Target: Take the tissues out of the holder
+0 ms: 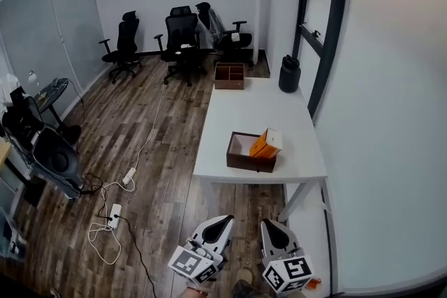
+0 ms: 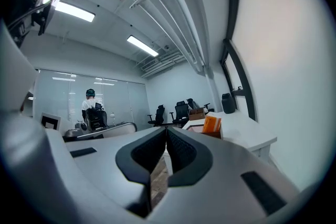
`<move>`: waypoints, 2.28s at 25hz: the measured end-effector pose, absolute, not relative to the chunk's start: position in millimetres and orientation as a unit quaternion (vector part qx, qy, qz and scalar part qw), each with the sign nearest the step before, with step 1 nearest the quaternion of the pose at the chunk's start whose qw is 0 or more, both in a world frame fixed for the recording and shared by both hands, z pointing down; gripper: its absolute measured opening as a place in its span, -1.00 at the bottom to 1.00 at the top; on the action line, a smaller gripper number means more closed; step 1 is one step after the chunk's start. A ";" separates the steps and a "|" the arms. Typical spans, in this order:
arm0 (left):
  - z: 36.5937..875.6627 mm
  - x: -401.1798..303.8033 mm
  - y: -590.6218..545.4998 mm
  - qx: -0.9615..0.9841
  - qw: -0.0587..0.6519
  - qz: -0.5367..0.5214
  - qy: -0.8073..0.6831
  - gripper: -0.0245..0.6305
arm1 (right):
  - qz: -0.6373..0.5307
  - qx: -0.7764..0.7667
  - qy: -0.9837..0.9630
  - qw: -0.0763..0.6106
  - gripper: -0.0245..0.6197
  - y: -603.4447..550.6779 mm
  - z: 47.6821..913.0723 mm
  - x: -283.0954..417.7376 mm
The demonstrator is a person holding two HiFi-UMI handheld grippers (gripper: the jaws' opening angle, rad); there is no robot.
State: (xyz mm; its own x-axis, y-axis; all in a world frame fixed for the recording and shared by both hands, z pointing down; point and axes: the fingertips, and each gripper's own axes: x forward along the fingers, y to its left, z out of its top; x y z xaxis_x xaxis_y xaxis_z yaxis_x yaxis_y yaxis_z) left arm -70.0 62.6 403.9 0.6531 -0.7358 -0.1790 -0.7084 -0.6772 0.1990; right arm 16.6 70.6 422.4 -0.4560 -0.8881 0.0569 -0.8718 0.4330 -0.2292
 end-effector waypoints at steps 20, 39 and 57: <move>408.7 -38.0 -46.4 0.900 0.070 -0.117 -0.414 -0.92 | -0.117 -0.500 0.858 0.019 -0.90 -37.2 425.8 33.7; 423.7 -16.3 -149.5 0.915 0.069 -0.097 -0.386 -0.92 | -0.127 -0.547 0.827 -0.009 -0.56 -151.1 438.7 58.7; 449.7 -10.8 -223.0 0.918 0.090 -0.079 -0.378 -0.92 | -0.153 -0.590 0.791 -0.049 0.16 -239.7 468.5 83.3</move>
